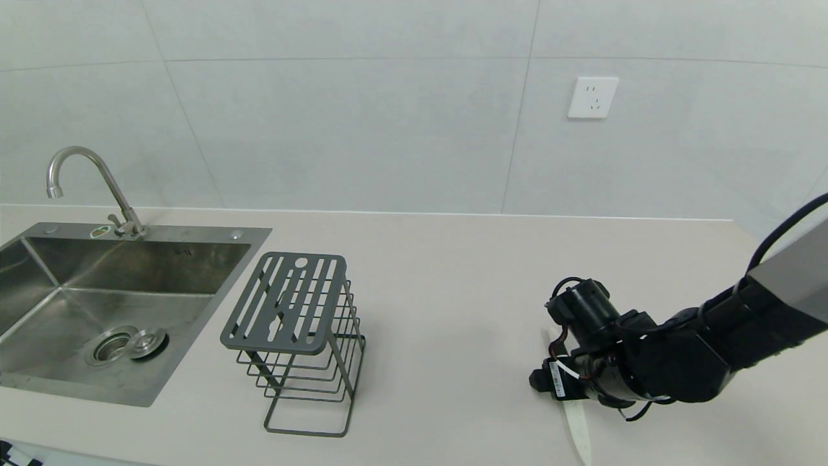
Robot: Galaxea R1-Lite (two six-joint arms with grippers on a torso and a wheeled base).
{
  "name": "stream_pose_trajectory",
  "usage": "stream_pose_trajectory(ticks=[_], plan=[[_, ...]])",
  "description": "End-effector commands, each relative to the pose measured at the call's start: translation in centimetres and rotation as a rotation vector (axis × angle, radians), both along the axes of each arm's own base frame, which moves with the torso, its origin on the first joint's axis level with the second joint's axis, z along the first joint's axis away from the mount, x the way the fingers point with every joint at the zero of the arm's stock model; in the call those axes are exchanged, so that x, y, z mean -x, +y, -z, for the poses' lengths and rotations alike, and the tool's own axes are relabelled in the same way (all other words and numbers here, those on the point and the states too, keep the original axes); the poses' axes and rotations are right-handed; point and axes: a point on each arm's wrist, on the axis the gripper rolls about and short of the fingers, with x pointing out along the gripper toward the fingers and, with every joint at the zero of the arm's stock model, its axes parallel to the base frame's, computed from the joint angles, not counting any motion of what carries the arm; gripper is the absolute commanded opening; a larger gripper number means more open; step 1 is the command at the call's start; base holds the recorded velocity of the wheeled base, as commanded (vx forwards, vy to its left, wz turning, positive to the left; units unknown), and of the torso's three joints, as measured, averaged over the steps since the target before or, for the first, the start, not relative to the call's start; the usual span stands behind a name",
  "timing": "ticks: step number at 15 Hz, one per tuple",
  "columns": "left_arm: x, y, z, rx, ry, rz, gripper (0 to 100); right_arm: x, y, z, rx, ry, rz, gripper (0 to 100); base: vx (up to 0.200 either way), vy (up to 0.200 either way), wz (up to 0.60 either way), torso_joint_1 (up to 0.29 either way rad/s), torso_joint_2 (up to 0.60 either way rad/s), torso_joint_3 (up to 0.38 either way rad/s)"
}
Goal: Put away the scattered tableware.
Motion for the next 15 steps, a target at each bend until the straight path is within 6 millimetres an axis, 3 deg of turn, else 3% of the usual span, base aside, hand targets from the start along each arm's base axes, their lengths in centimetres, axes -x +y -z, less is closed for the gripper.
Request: stream_pose_trajectory(ticks=[1,10,12,15], plan=[[0.0,0.0,0.0,0.000,0.001,0.000,100,0.0,-0.1,0.3,0.007,0.010,0.002,0,0.000,0.000,0.00,0.000,0.00,0.000],[0.0,0.0,0.0,0.000,0.001,0.000,100,-0.1,0.5,0.2,-0.006,0.001,-0.017,0,0.000,0.000,0.00,0.000,0.00,0.000],[0.0,0.0,0.0,0.001,0.001,0.000,100,-0.6,0.9,-0.8,-0.030,-0.046,-0.022,0,0.000,0.000,0.00,0.000,0.00,0.000],[0.0,0.0,0.0,0.003,0.001,0.000,100,-0.4,0.8,-4.4,-0.076,-0.164,-0.071,0,0.000,0.000,0.00,0.000,0.00,0.000]])
